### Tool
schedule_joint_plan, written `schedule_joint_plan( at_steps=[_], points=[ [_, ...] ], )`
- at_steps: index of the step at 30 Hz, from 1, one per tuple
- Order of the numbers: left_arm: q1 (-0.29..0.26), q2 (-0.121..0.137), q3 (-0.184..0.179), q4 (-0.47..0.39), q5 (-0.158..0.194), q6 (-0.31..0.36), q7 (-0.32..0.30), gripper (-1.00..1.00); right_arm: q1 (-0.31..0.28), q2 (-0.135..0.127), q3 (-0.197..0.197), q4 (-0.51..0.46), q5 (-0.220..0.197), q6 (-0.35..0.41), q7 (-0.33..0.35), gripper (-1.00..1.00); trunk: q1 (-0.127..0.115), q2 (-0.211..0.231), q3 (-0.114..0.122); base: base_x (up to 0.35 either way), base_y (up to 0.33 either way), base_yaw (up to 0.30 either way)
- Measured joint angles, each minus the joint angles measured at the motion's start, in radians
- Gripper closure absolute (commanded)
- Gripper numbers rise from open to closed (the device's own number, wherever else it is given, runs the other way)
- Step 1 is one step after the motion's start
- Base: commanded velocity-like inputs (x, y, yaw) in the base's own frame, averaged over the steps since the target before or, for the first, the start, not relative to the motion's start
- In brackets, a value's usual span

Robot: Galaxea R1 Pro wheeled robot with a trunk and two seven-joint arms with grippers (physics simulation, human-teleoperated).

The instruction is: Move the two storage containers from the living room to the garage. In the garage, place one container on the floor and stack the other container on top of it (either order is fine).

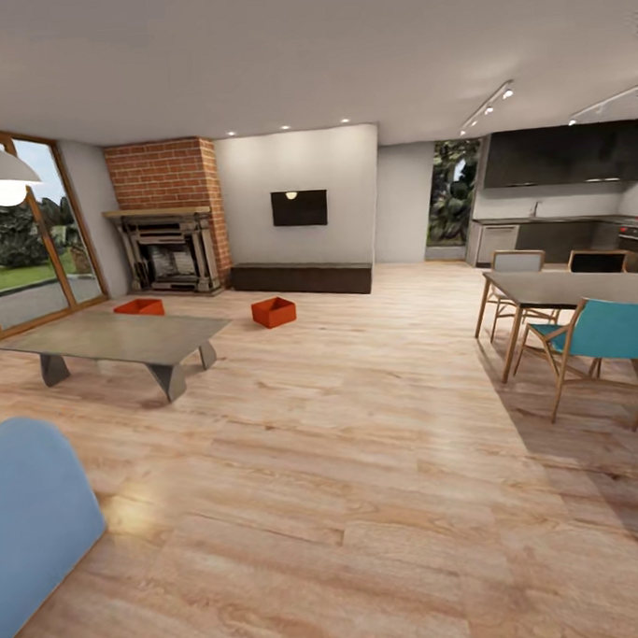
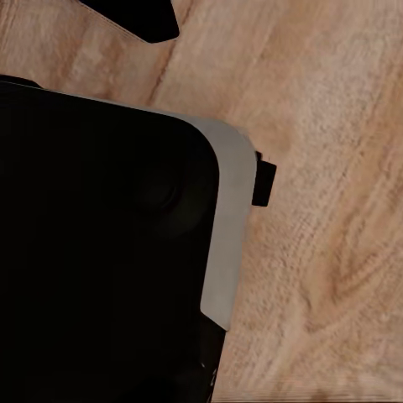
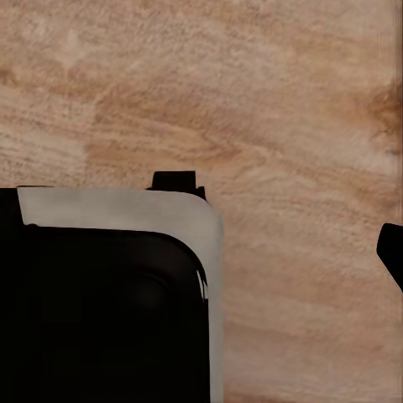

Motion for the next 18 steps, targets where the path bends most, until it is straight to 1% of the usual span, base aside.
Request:
schedule_joint_plan(
  at_steps=[6, 8, 18],
  points=[
    [0.0, 0.0, 0.0, 0.0, 0.0, 0.0, 0.0, -1.0, 0.0, 0.0, 0.0, 0.0, 0.0, 0.0, 0.0, -1.0, 0.0, 0.0, 0.0, 0.324, 0.0, -0.186],
    [0.0, 0.0, 0.0, 0.0, -0.001, 0.0, 0.0, -1.0, 0.0, 0.0, 0.0, 0.0, 0.0, 0.0, 0.0, -1.0, 0.0, 0.0, 0.0, 0.324, 0.0, -0.102],
    [0.0, 0.0, 0.0, 0.0, 0.0, 0.0, 0.0, -1.0, 0.0, -0.003, 0.0, 0.0, 0.0, 0.0, 0.0, -1.0, 0.0, 0.0, 0.0, 0.324, 0.0, -0.018]
  ],
)
